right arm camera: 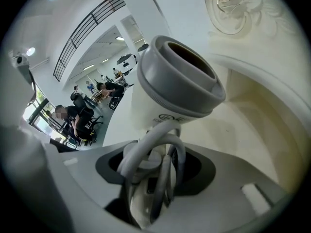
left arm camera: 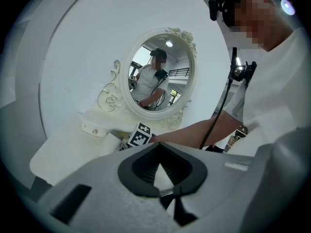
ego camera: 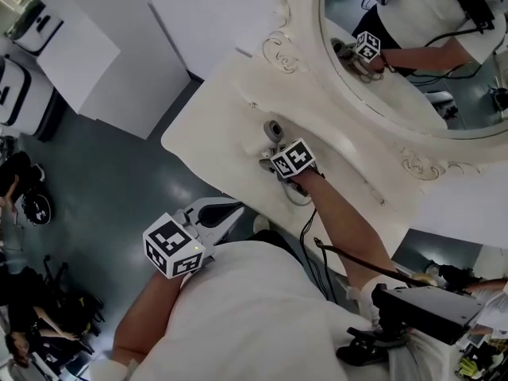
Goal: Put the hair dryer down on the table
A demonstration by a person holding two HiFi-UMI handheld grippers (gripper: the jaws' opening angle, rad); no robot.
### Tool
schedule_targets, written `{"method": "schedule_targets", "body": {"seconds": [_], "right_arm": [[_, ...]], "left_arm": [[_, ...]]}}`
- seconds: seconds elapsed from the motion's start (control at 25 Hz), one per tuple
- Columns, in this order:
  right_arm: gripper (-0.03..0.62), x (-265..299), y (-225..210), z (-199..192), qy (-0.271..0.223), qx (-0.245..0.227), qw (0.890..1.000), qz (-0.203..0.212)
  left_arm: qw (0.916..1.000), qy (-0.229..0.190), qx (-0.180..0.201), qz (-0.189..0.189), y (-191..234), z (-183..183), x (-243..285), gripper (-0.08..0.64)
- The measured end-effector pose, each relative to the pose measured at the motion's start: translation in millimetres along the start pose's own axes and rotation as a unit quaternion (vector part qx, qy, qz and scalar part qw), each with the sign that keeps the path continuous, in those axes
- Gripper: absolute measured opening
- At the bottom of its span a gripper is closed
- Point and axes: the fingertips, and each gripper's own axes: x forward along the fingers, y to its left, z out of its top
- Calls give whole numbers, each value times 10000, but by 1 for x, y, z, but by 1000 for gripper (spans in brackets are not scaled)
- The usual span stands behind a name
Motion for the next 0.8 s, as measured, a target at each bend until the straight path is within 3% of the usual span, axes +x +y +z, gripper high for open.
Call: {"method": "schedule_targets", "body": {"seconds": [0.12,0.8], "right_arm": [[264,-3,-6,3,-47,-55,9997,-221],[285,-2,-19,1,126,-395,9940,-1012]], "left_arm": [[10000,-9,5,-17,-1,0,-3,-5],[10000,-17,71,-32,-1,0,-2,-5]]}}
